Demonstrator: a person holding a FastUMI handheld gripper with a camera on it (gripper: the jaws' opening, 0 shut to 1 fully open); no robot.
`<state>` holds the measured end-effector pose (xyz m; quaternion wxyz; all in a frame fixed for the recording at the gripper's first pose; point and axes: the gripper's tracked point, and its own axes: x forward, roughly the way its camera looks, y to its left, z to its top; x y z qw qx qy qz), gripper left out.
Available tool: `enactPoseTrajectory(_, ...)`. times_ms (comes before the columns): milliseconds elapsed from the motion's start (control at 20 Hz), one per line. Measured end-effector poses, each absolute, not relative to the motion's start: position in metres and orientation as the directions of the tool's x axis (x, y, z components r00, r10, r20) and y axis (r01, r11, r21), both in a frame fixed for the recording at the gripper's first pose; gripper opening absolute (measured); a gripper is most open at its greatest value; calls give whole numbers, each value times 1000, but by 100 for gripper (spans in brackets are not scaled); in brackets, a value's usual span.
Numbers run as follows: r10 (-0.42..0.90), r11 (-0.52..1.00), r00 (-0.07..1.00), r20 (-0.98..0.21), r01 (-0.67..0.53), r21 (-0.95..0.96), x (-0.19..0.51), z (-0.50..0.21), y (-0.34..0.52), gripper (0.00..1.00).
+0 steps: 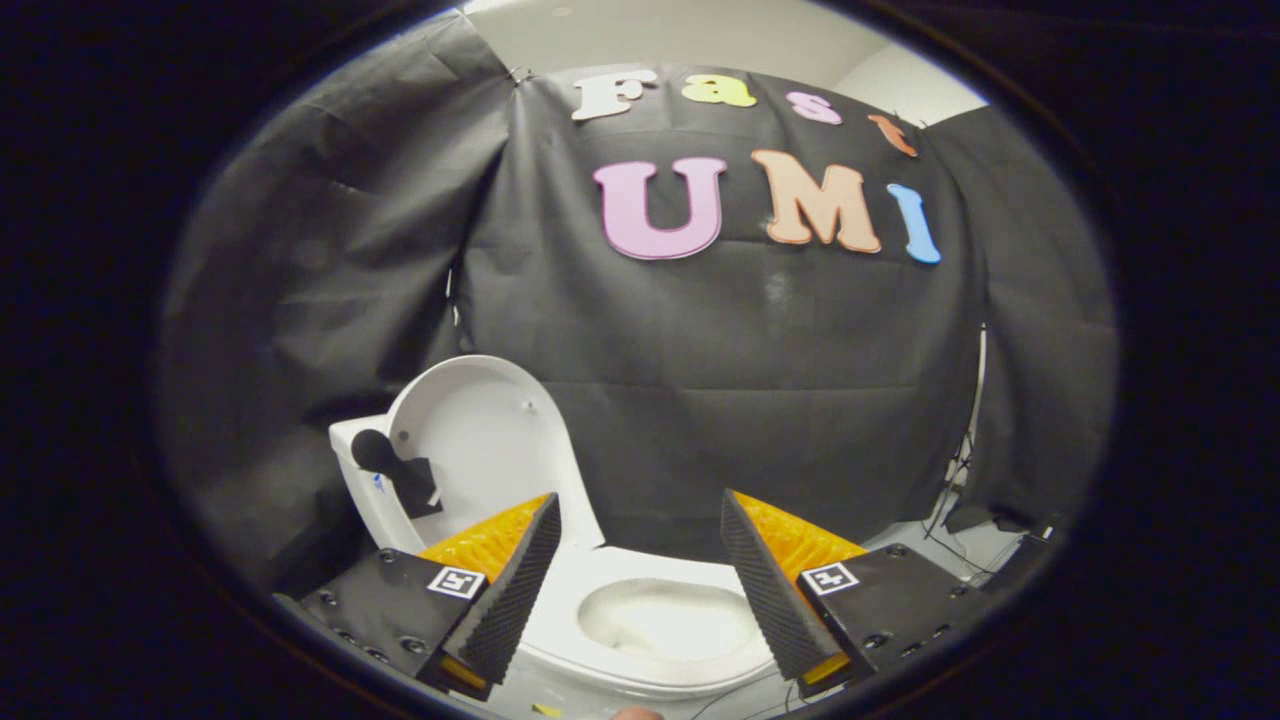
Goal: Open the toilet lid.
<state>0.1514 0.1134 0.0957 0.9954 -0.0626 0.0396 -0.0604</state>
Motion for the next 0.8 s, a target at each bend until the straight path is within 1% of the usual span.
enactPoseTrajectory(250, -159, 987, 986, -51, 157, -41, 131, 108, 67, 99)
enactPoseTrajectory(550, -252, 968, 968, 17, 251, 15, 112, 124, 11, 99)
enactPoseTrajectory(800, -272, 962, 962, 21, 271, 17, 110, 121, -1, 99)
